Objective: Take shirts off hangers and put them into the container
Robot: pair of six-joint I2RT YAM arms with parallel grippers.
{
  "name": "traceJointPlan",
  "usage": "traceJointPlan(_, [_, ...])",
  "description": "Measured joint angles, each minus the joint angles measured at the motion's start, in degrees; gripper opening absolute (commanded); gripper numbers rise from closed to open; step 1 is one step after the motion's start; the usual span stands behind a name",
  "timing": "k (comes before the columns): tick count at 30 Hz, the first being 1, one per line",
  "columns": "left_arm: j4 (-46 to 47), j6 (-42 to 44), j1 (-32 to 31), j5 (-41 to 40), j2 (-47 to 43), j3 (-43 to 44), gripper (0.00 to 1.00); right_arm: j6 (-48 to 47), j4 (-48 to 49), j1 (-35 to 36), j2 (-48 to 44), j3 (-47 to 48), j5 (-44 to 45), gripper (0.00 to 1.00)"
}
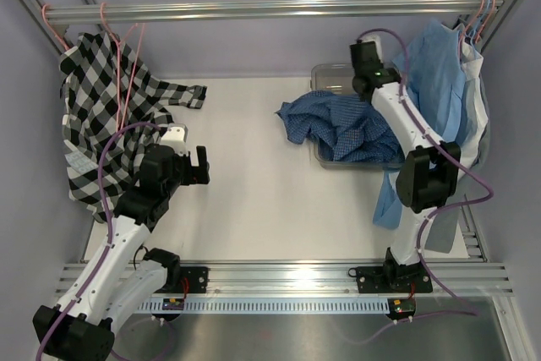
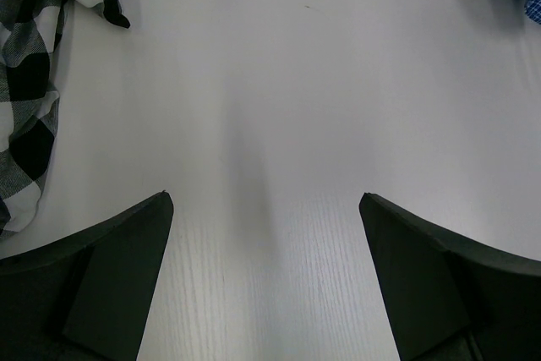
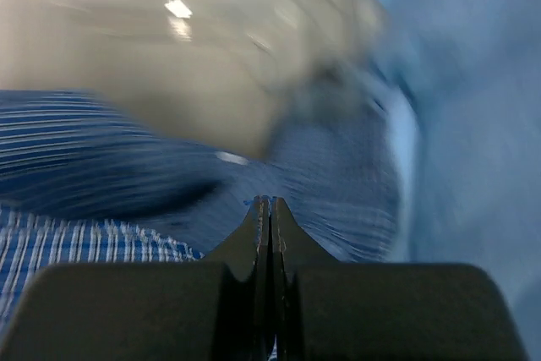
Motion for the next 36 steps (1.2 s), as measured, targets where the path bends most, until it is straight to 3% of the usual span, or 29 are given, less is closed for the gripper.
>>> traceJointPlan(5, [0.00,0.00,0.00,0.00,0.02,0.00,0.99,12.57,-8.41,-13.66,2.93,-3.50,2.32,0.00])
traceJointPlan(10, [0.00,0.00,0.00,0.00,0.09,0.00,0.99,20.41,-13.49,-18.36,7.48,-7.76,0.48,0.02])
traceJointPlan(14, [0.00,0.00,0.00,0.00,0.13,0.00,0.99,22.82,-15.78,-17.35,9.42,-8.72,-2.62,0.35])
traceJointPlan(15, [0.00,0.00,0.00,0.02,0.13,0.00,0.99,22.99,-16.09,-17.16,9.29,-8.70,-3.13,0.49])
traceJointPlan(18, [0.00,-0.02,0.00,0.02,0.13,0.00,0.99,22.82,-16.33,-16.83,7.61,-7.89,-5.14,0.71])
traceJointPlan(19, [0.00,0.00,0.00,0.02,0.13,0.00,0.99,22.23,-16.20,-16.65,6.60,-7.39,-5.62,0.74])
traceJointPlan(22, [0.00,-0.02,0.00,0.02,0.13,0.00,0.99,19.23,-15.89,-14.36,2.64,-4.63,-5.97,0.80])
traceJointPlan(29, [0.00,0.00,0.00,0.02,0.24,0.00,0.99,9.20,-10.43,-0.02,-6.29,0.22,-7.54,0.88])
traceJointPlan(36, [0.00,-0.02,0.00,0.02,0.26,0.00,0.99,-2.67,-6.95,9.79,-4.85,0.44,-13.75,0.99])
